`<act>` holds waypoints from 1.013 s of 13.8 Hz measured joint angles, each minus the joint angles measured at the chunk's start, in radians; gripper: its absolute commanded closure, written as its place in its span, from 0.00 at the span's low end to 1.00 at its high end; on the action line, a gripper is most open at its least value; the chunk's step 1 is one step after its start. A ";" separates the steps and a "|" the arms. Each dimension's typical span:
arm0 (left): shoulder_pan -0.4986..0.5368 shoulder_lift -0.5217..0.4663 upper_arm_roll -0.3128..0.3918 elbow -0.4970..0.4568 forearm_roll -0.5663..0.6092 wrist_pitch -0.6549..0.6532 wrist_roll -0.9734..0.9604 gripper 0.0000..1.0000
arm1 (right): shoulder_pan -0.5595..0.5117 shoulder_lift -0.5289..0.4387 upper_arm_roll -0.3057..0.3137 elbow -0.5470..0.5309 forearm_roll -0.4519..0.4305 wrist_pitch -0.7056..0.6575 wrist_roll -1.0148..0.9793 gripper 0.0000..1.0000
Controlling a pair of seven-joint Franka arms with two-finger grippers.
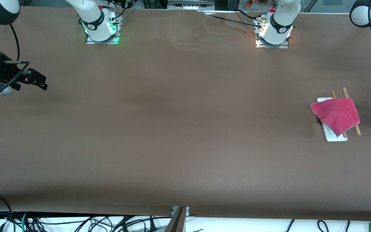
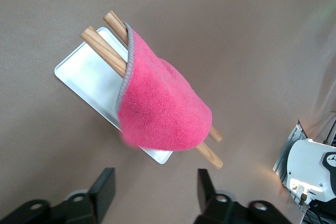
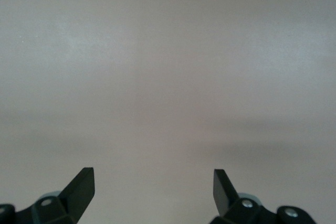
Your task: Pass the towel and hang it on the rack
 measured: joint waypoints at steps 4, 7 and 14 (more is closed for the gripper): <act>-0.033 -0.019 -0.006 0.011 0.000 0.010 0.002 0.00 | 0.000 0.000 -0.001 0.000 0.000 0.000 -0.001 0.00; -0.134 -0.095 -0.007 0.020 0.001 0.011 -0.045 0.00 | 0.000 0.000 -0.002 0.000 0.000 0.000 -0.001 0.00; -0.392 -0.239 -0.007 0.020 0.083 0.018 -0.306 0.00 | 0.000 0.001 -0.002 0.001 0.001 0.000 -0.002 0.00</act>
